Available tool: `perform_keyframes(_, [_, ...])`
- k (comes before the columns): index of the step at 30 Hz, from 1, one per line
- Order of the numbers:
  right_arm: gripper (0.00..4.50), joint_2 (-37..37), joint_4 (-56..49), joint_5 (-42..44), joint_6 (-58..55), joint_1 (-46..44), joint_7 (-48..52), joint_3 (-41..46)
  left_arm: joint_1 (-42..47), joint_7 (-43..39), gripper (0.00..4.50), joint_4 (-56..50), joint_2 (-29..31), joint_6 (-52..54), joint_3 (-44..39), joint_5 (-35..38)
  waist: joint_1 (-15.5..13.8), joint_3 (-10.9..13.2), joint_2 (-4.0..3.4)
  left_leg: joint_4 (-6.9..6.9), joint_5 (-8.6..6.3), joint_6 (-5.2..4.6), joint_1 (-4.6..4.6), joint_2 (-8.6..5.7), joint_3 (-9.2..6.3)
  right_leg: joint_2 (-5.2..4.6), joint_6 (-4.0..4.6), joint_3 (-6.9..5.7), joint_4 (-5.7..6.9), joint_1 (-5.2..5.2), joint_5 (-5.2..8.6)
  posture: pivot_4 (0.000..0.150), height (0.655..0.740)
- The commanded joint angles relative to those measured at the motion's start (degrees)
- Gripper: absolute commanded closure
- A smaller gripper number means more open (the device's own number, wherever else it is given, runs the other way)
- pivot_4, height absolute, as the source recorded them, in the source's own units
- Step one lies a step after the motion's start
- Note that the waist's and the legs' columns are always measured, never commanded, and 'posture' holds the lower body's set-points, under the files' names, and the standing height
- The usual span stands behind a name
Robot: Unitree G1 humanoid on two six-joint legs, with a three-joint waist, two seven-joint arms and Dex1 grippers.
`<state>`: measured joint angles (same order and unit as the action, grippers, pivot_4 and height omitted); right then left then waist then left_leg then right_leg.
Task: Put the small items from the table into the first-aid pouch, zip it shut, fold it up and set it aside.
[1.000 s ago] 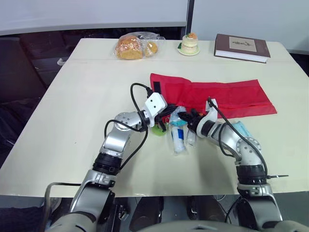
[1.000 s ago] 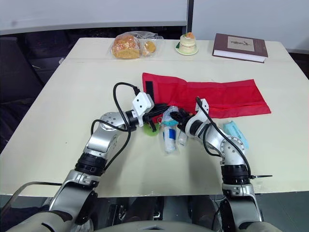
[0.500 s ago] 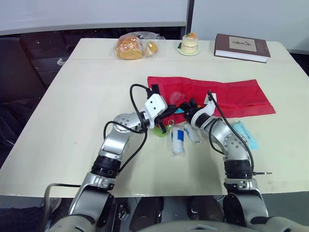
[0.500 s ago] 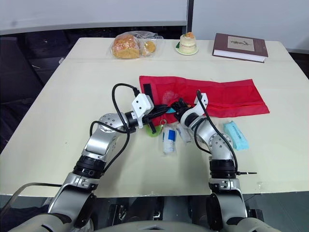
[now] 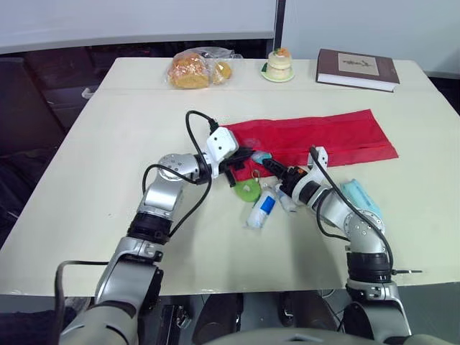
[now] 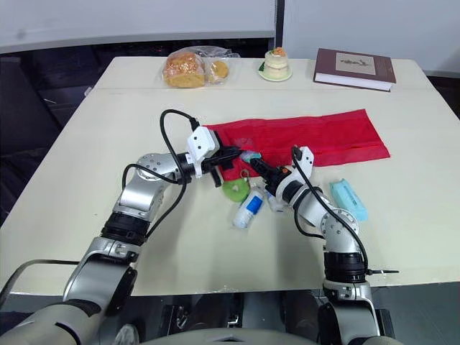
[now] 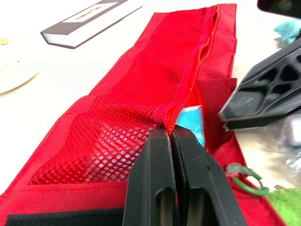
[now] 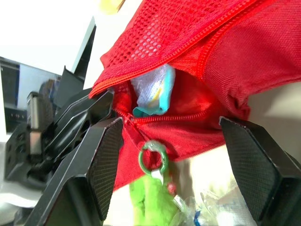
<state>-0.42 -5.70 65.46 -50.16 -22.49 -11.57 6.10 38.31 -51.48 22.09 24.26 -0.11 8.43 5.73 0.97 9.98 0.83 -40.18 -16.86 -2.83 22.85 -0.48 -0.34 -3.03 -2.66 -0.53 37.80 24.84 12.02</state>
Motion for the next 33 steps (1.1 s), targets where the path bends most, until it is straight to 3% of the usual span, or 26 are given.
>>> perform_keyframes(1, [1.01,-0.79,-3.27,-0.39,-1.06,0.24,0.69,0.39,2.33,-0.68,4.50,1.23,-0.03,-2.39,-1.56,0.85,-0.03,0.00,0.00,0.00,0.00,0.00,0.00,-0.01,0.01,-0.02,0.00,0.01,0.00,0.00,0.00,0.150,0.7289])
perform_keyframes(6, [1.01,-2.42,-5.03,-3.88,-1.26,0.04,2.84,-1.45,2.89,-2.32,4.50,2.37,-0.23,-2.86,-1.64,1.72,-0.06,0.00,0.00,0.00,0.00,0.00,0.00,-0.01,0.02,-0.02,0.00,0.01,0.00,0.00,0.00,0.150,0.7289])
perform_keyframes(7, [1.24,-2.86,-5.45,-4.75,-1.24,-0.15,3.57,-2.05,3.02,-2.71,4.50,2.57,-0.26,-2.73,-1.66,1.95,-0.06,0.00,0.00,0.00,0.00,0.00,0.00,-0.01,0.02,-0.02,0.00,0.01,0.00,0.00,0.00,0.150,0.7289])
perform_keyframes(9, [1.76,-3.71,-6.34,-6.69,-1.28,-0.68,5.05,-3.58,3.19,-3.78,4.50,2.77,-0.29,-2.24,-1.68,2.57,-0.06,0.00,0.00,0.00,0.00,0.00,0.00,-0.01,0.01,-0.02,0.00,0.01,0.00,0.00,0.00,0.150,0.7289])
perform_keyframes(14, [4.24,-5.36,-6.76,-12.95,-0.94,-2.59,8.79,-8.13,3.17,-6.26,4.50,3.02,-0.29,-1.98,-1.64,3.28,-0.03,0.00,0.00,0.00,0.00,0.00,0.00,-0.01,0.01,0.00,0.00,0.00,0.00,0.00,0.00,0.150,0.7289])
perform_keyframes(15, [4.38,-5.20,-5.63,-14.52,-0.52,-3.13,9.29,-8.65,3.13,-6.74,4.50,3.11,-0.25,-1.95,-1.67,3.36,-0.05,0.00,0.00,0.00,0.00,0.00,0.00,-0.01,0.00,0.00,0.00,0.00,0.00,0.00,0.00,0.150,0.7289])
perform_keyframes(33, [4.38,4.10,15.17,-30.94,7.70,-16.67,14.54,-7.88,2.04,-10.93,4.50,1.78,-0.59,-1.20,-0.89,3.48,0.05,0.00,0.00,0.00,0.01,0.02,0.00,-0.01,0.02,-0.01,0.00,0.01,0.03,0.03,0.00,0.150,0.7289])
